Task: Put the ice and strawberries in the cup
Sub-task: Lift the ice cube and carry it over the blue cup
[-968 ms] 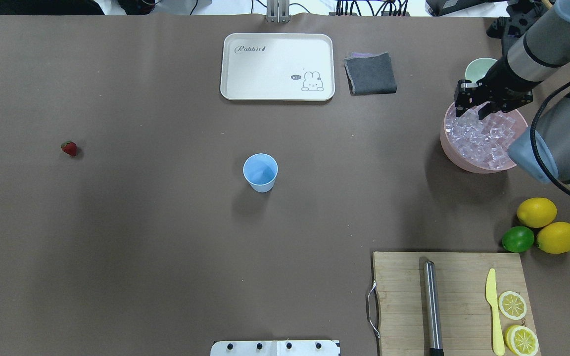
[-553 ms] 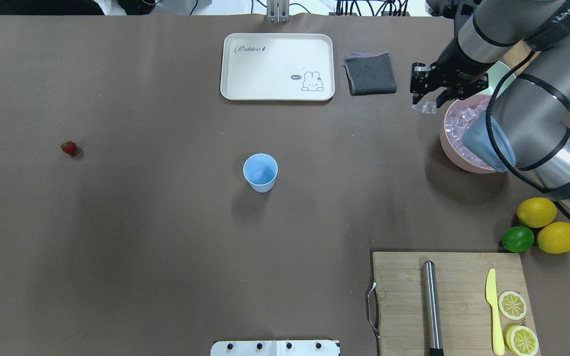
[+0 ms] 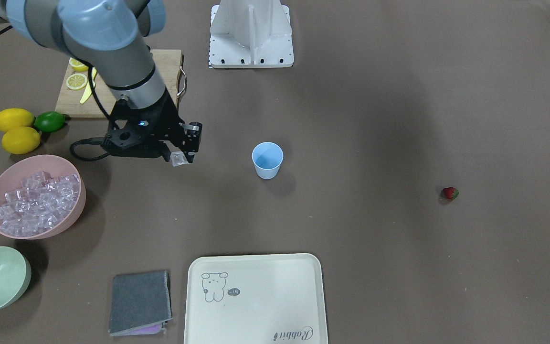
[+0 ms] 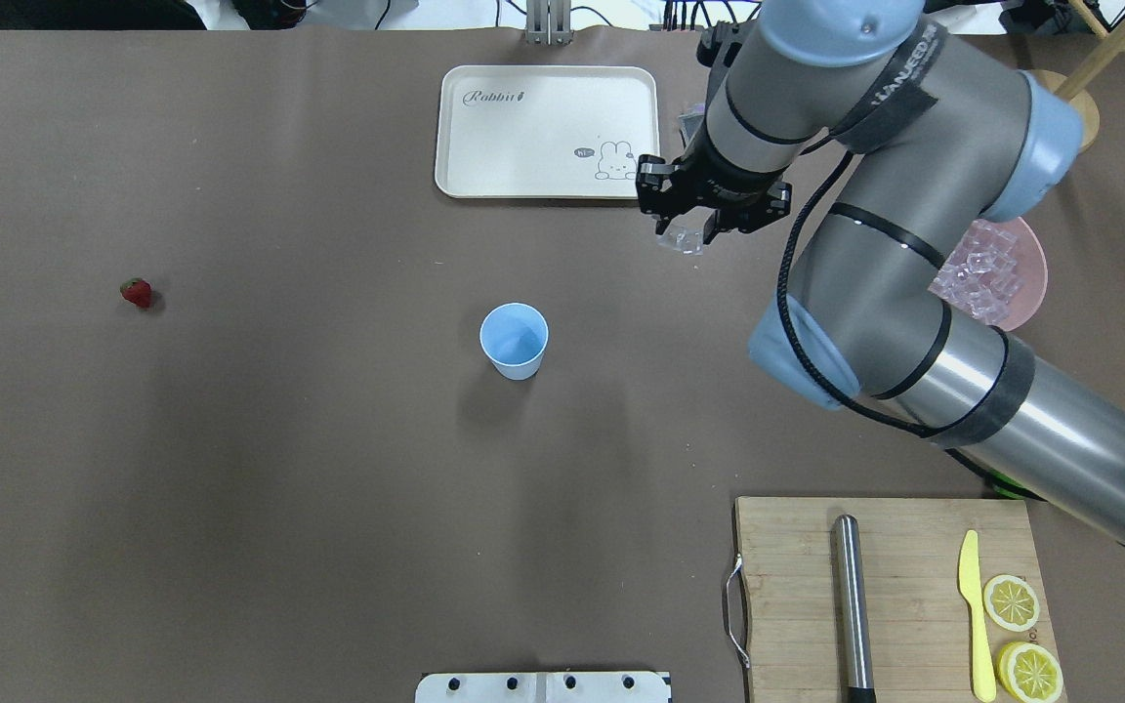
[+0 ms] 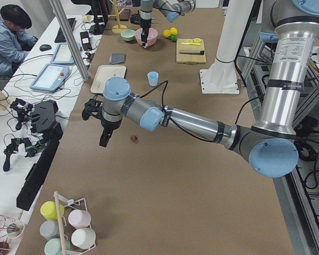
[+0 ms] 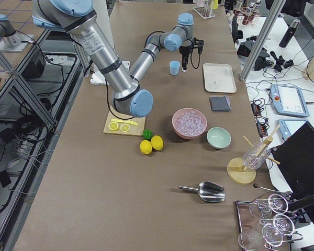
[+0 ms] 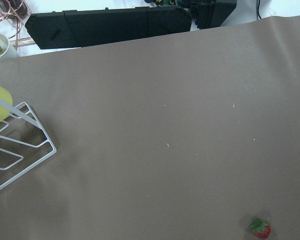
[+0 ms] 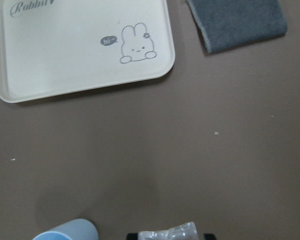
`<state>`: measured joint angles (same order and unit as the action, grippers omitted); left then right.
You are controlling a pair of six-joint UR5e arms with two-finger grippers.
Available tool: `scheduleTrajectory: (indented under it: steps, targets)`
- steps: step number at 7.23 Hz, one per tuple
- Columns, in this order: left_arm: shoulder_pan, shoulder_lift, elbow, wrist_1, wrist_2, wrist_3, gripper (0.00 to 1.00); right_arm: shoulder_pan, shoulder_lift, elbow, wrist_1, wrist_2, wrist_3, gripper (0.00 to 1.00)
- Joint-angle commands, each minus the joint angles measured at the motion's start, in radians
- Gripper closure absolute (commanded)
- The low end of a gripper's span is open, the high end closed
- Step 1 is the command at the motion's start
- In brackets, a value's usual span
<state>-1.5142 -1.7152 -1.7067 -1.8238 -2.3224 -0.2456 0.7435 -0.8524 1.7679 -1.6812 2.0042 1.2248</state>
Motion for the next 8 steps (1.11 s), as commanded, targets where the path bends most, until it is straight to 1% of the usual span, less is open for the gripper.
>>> scheduleTrajectory:
  steps: [1, 2, 4, 5, 6, 8]
  targets:
    - [0.000, 0.000, 0.001, 0.000, 0.000, 0.000, 0.02, -0.128, 0.077, -0.027, 0.003, -0.111, 0.101, 0.90]
    - [0.000, 0.000, 0.001, -0.002, 0.000, 0.000, 0.02, -0.159, 0.116, -0.060, 0.001, -0.125, 0.123, 0.90]
    - [0.000, 0.000, 0.019, -0.002, 0.000, 0.009, 0.02, -0.222, 0.148, -0.137, 0.008, -0.217, 0.159, 0.91]
    - [0.000, 0.000, 0.021, -0.003, 0.000, 0.011, 0.02, -0.236, 0.186, -0.178, 0.009, -0.241, 0.179, 0.91]
    - [0.000, 0.000, 0.024, -0.002, 0.000, 0.011, 0.02, -0.245, 0.200, -0.197, 0.009, -0.246, 0.182, 0.91]
    - [0.000, 0.002, 0.021, -0.002, 0.000, 0.011, 0.02, -0.247, 0.204, -0.203, 0.009, -0.246, 0.186, 0.91]
